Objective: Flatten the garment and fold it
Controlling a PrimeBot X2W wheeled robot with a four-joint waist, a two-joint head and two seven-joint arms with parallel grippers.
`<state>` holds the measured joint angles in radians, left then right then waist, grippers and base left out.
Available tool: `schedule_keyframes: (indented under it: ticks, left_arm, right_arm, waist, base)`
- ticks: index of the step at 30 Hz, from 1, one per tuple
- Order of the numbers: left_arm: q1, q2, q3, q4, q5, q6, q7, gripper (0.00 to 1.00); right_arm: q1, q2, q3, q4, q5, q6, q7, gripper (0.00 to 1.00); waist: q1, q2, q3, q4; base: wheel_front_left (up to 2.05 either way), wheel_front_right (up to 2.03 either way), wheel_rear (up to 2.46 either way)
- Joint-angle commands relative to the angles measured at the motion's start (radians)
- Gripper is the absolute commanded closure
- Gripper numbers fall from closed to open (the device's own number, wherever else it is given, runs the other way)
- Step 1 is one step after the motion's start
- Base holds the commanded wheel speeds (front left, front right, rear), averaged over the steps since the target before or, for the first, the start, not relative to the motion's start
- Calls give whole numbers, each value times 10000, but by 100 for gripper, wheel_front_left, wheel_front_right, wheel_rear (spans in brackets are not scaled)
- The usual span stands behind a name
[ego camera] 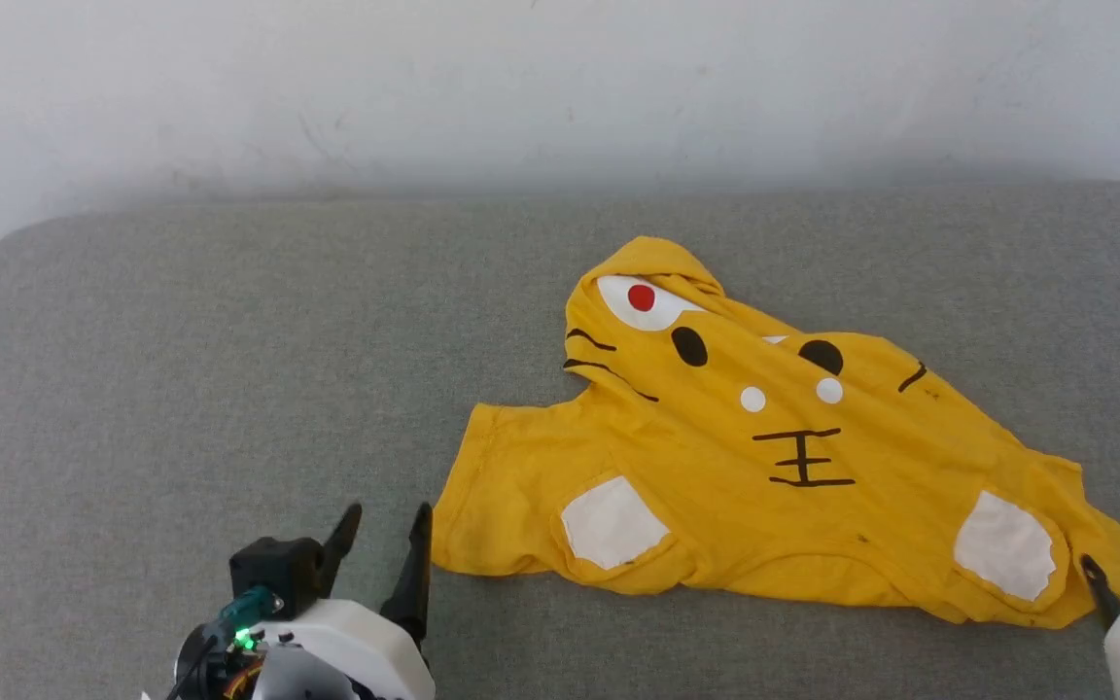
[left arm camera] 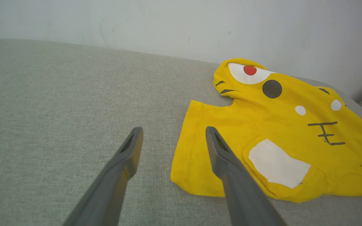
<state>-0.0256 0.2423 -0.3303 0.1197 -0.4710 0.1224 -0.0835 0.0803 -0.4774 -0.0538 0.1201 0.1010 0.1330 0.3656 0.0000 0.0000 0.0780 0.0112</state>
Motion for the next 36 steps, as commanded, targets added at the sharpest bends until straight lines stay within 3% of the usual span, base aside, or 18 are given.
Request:
schedule_keyframes:
  ticks: [1,9,13,22,23,24,25,28,36]
  left_arm:
    - [169,59,-71,21,-98,-44,306,0]
    - [440,321,-308,74,-383,297,2176,0]
    - [127,430,-321,336,-292,424,2489,0]
    - [-611,479,-449,1470,-290,398,3058,0]
    - [-638,497,-531,1607,-322,319,3245,23]
    - [-655,531,-653,1726,-354,177,3455,85]
    - [-662,562,-750,1815,-399,38,3626,100]
    - [-742,584,-611,1782,-473,7,3354,100]
    - [-691,792,626,758,-428,805,1381,100]
  right_arm:
    - [118,178,-7,-292,221,-23,-110,0]
    - [655,1805,-267,-2169,1342,-23,-517,0]
    - [616,2429,-161,-2712,1756,-23,-745,0]
    - [428,2833,-30,-2502,1695,-23,-1333,0]
    - [403,2846,-35,-2460,1670,-23,-1375,0]
    - [377,2867,-53,-2415,1655,-23,-1412,0]
    - [356,2887,-73,-2365,1639,-23,-1443,0]
    - [337,2922,-141,-2221,1586,-23,-1480,0]
    - [570,3007,-323,-1968,1445,-23,-877,0]
  waist:
    - [0,0,-157,-119]
    - [0,0,-318,-714]
    - [0,0,-88,-977]
    - [0,0,554,-1318]
    - [0,0,617,-1327]
    - [0,0,664,-1326]
    - [0,0,685,-1319]
    - [0,0,686,-1221]
    - [0,0,354,-762]
  base:
    - [0,0,0]
    - [0,0,0]
    - [0,0,0]
    - [0,0,0]
    - [0,0,0]
    - [0,0,0]
    - [0,0,0]
    - [0,0,0]
    - [0,0,0]
